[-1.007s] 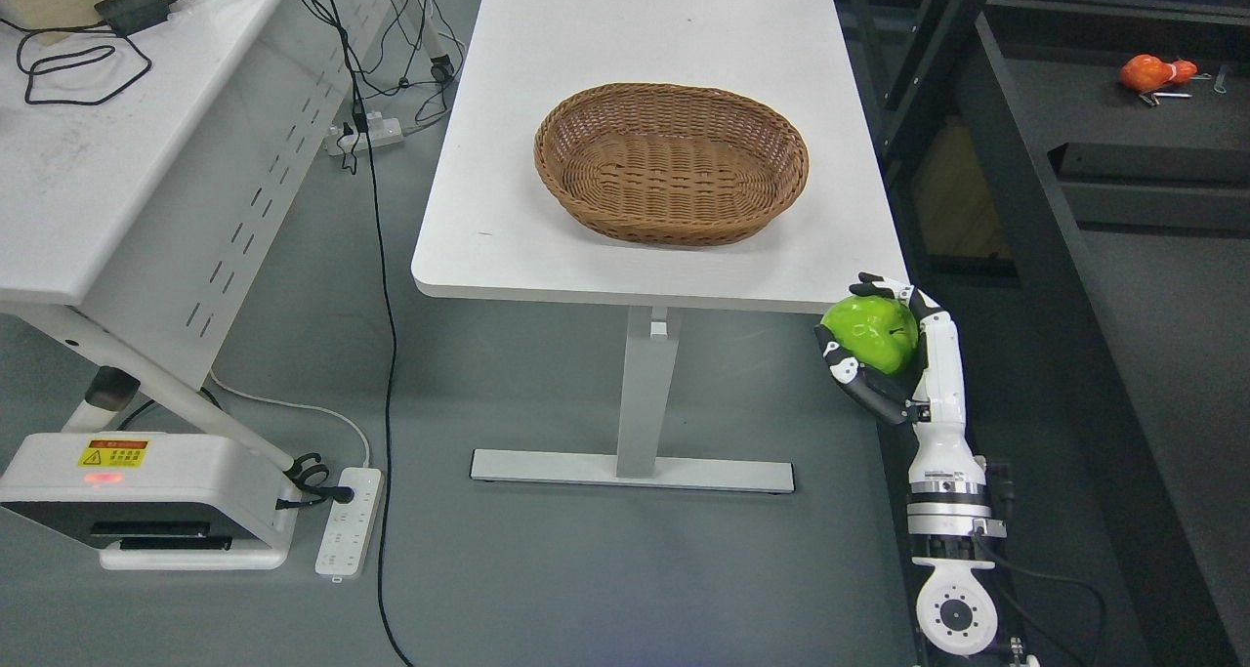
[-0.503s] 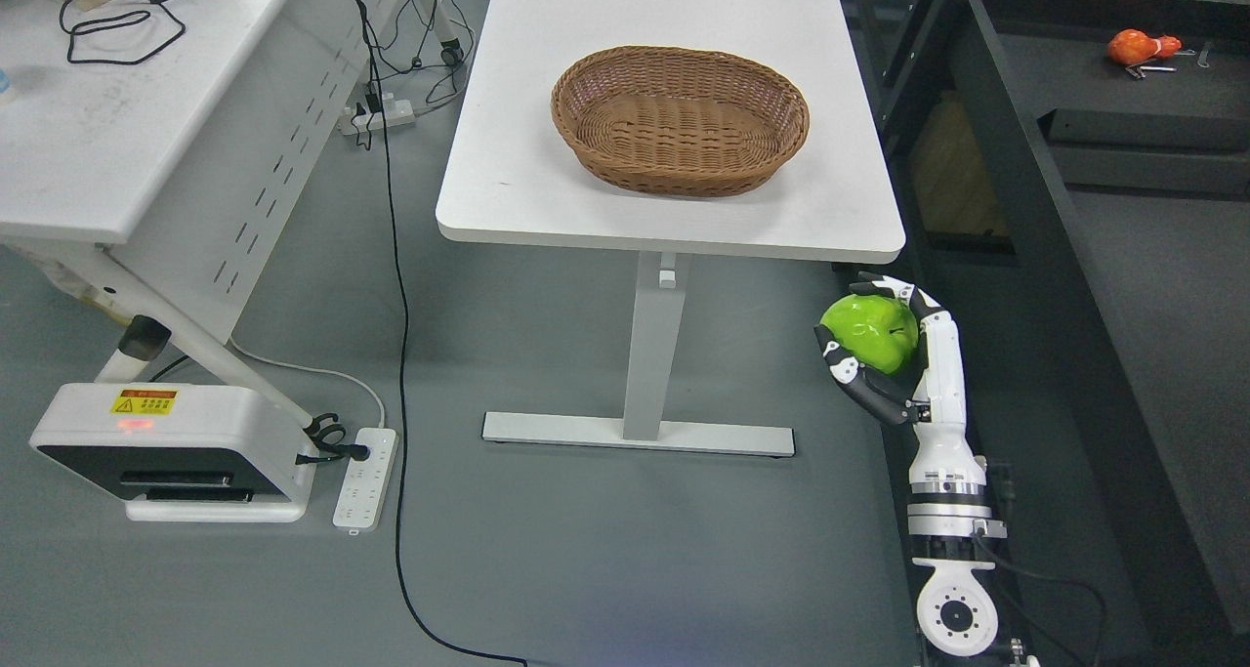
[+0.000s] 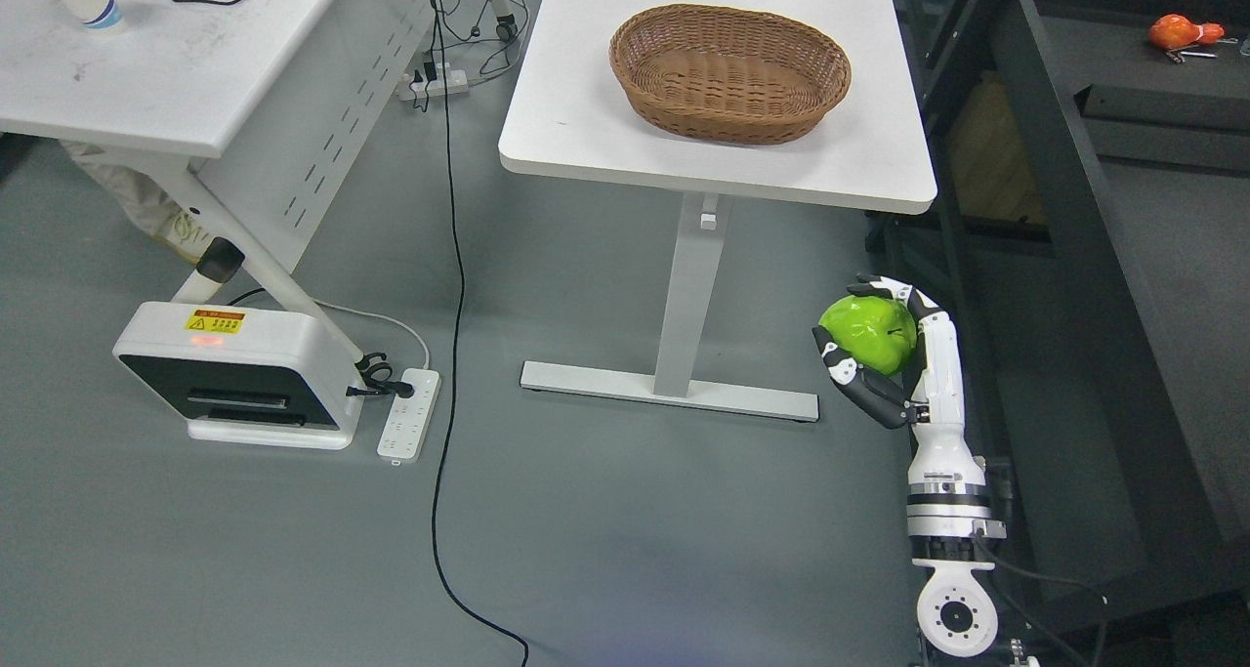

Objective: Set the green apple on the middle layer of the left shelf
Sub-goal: 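Hold the green apple in the right hand while turning toward the shelf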

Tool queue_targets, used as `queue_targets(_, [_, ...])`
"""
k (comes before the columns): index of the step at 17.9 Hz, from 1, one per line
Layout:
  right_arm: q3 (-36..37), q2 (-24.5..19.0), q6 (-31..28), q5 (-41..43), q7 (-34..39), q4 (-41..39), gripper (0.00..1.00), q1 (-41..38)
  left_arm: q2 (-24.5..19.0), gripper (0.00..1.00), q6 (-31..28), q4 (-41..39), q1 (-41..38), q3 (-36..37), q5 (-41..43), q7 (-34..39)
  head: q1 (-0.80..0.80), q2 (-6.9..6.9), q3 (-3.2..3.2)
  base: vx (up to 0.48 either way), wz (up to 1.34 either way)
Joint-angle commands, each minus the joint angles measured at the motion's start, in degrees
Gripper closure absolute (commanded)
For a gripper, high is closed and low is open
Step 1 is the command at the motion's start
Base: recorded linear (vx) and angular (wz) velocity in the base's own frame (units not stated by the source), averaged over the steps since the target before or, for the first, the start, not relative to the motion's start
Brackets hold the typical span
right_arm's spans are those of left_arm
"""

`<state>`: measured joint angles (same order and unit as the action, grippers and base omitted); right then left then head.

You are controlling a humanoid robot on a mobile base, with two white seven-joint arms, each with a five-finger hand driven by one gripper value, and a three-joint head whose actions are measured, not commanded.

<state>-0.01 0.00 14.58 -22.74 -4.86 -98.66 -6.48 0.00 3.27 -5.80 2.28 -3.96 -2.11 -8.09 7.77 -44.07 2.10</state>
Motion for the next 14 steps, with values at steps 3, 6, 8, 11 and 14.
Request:
queue_targets(3, [-0.78,1.0,0.01,0.06,0.2,0.05,1.0,-0.02,-1.0,0.0,-0.02,0.0,0.0,0.0,0.0,0.0,0.0,0.0,0.0,-0.224,0.18])
queue_targets(6, [-0.78,1.0,0.01,-0.03,0.2,0.05,0.99,0.06,-1.0,0.0,0.07,0.0,0.0,0.0,0.0,0.0,0.0,0.0,0.0,-0.204,0.18])
queue_targets(8, [-0.78,1.0,0.01,0.06,0.2,0.05,0.99,-0.02,-1.0,0.0,0.07,0.0,0.0,0.0,0.0,0.0,0.0,0.0,0.0,-0.192,0.03])
queue_targets(11, [-0.78,1.0,0.01,0.06,0.2,0.05,0.99,0.06,-1.0,0.0,0.07,0.0,0.0,0.0,0.0,0.0,0.0,0.0,0.0,-0.16,-0.21])
queue_targets(14, [-0.78,1.0,0.01,0.06,0.2,0.05,0.99,0.06,-1.0,0.0,-0.02,0.0,0.0,0.0,0.0,0.0,0.0,0.0,0.0,-0.138,-0.47])
